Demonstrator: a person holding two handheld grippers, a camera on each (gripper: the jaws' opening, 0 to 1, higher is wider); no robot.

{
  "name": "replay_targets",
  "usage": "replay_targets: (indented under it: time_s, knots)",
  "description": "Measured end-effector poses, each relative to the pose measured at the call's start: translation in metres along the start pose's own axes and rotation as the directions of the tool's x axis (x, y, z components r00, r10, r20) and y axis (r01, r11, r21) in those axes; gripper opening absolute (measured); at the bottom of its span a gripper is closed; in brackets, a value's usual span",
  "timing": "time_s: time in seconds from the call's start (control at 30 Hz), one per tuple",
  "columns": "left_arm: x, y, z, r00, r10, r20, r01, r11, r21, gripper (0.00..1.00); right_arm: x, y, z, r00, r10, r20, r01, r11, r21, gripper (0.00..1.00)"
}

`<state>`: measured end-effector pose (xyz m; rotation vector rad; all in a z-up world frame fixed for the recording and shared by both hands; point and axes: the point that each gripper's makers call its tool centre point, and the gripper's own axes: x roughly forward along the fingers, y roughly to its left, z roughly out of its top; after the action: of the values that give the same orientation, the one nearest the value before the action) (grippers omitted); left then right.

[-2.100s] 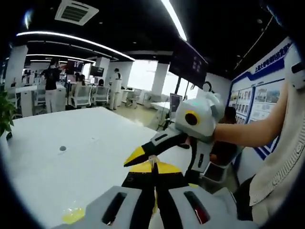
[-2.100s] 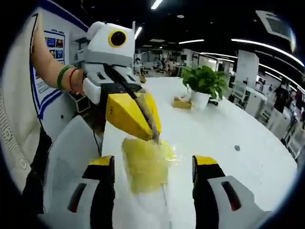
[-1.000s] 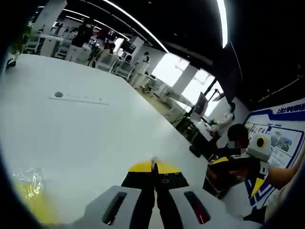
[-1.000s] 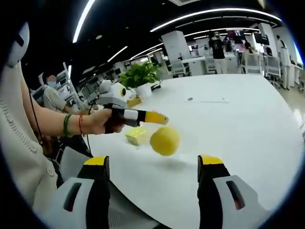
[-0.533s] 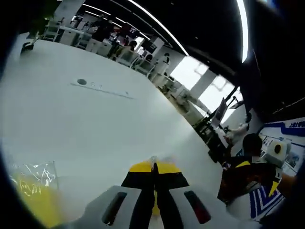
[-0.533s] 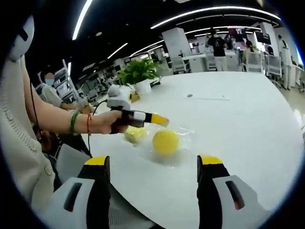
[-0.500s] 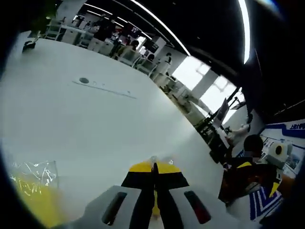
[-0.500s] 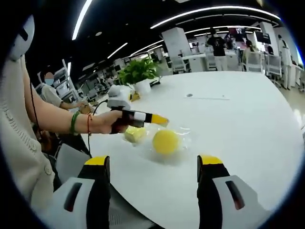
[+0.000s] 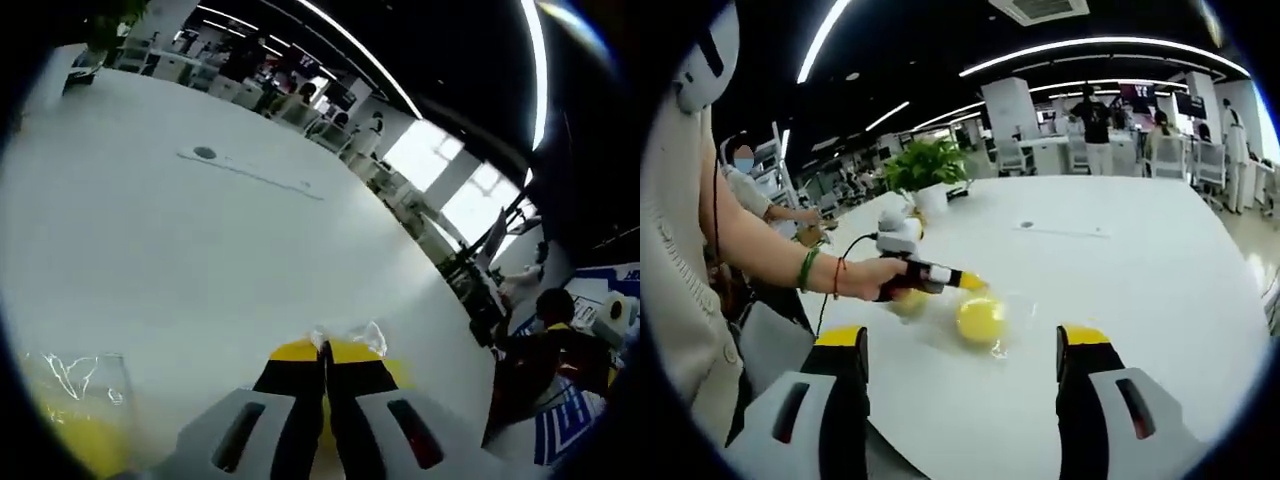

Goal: Compare the silicone blocks by pressing each to a similar depth, holding the contact briefly, and releasing to observe deformation and rebound differences across the visible hardness samples.

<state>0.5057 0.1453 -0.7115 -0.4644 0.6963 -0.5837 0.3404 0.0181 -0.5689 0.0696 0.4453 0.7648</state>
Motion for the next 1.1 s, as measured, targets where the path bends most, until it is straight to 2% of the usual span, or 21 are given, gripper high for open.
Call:
replay_targets:
  time_s: [0.13, 0.23, 0.3, 0.33, 0.43, 0.53, 0.63, 0.67, 0.73, 0.77, 0.83, 0.87, 0.9, 0.97, 1.03, 1.1]
  knots:
    - [0.004, 0.016, -0.01, 0.998, 0.053, -0.036, -0.051, 0.998, 0.039, 0.0, 0.002, 0.003, 0.003, 1.0, 0.007, 0.021, -0.006, 0.999, -0.053, 0.71]
    - [0.003, 0.016, -0.011, 0.998, 0.048, -0.034, -0.046, 0.998, 0.053, 0.01, 0.003, 0.004, 0.002, 1.0, 0.013, 0.016, -0.012, 0.999, -0.051, 0.68]
    - [0.003, 0.015, -0.011, 0.998, 0.048, -0.038, -0.044, 0.994, 0.102, 0.02, 0.004, 0.004, 0.0, 1.0, 0.011, 0.007, -0.01, 0.999, -0.043, 0.69]
    - [0.003, 0.017, -0.01, 0.998, 0.052, -0.036, -0.046, 0.988, 0.15, 0.02, 0.004, 0.003, -0.002, 1.0, 0.008, 0.001, -0.008, 0.999, -0.04, 0.7]
    - [0.004, 0.016, -0.011, 0.998, 0.051, -0.032, -0.046, 0.988, 0.151, 0.03, 0.005, 0.005, -0.005, 1.0, 0.008, -0.014, -0.009, 0.999, -0.035, 0.69]
    - [0.003, 0.017, -0.011, 0.998, 0.06, -0.022, -0.055, 0.982, 0.183, 0.03, 0.004, 0.009, -0.006, 1.0, 0.012, -0.027, -0.013, 0.999, -0.034, 0.68]
    - [0.002, 0.017, -0.006, 0.997, 0.075, -0.015, -0.071, 0.978, 0.195, 0.06, 0.002, 0.011, -0.006, 1.0, 0.007, -0.028, -0.008, 0.999, -0.039, 0.68]
    - [0.001, 0.02, -0.005, 0.995, 0.096, -0.016, -0.09, 0.968, 0.235, 0.09, 0.001, 0.011, -0.006, 1.0, 0.004, -0.03, -0.005, 0.999, -0.041, 0.68]
    - [-0.002, 0.026, 0.001, 0.99, 0.142, -0.001, -0.133, 0.932, 0.338, 0.19, 0.0, 0.011, -0.007, 0.999, 0.0, -0.036, -0.001, 0.999, -0.037, 0.68]
    - [-0.003, 0.027, 0.003, 0.989, 0.145, 0.002, -0.136, 0.924, 0.358, 0.24, -0.001, 0.012, -0.008, 0.999, -0.001, -0.042, -0.001, 1.0, -0.03, 0.68]
    - [-0.008, 0.023, 0.003, 0.99, 0.138, -0.018, -0.117, 0.893, 0.434, 0.28, -0.001, 0.014, -0.012, 0.998, 0.006, -0.067, -0.007, 1.0, -0.011, 0.66]
    - [-0.009, 0.021, 0.003, 0.99, 0.137, -0.018, -0.114, 0.885, 0.451, 0.28, -0.002, 0.016, -0.013, 0.998, 0.006, -0.067, -0.007, 1.0, -0.013, 0.64]
    - [-0.012, 0.02, 0.003, 0.99, 0.139, -0.02, -0.11, 0.859, 0.499, 0.28, -0.002, 0.017, -0.014, 0.998, 0.006, -0.07, -0.007, 1.0, -0.012, 0.64]
    - [-0.019, 0.019, 0.004, 0.988, 0.15, -0.023, -0.112, 0.826, 0.553, 0.31, -0.003, 0.021, -0.013, 0.998, 0.007, -0.059, -0.008, 1.0, -0.01, 0.65]
    - [-0.025, 0.017, 0.003, 0.987, 0.155, -0.036, -0.105, 0.806, 0.583, 0.36, -0.003, 0.028, -0.012, 0.998, 0.028, -0.049, -0.027, 0.999, 0.02, 0.66]
    - [-0.033, 0.014, 0.001, 0.987, 0.153, -0.054, -0.093, 0.803, 0.589, 0.38, -0.004, 0.034, -0.012, 0.998, 0.046, -0.044, -0.044, 0.999, 0.03, 0.66]
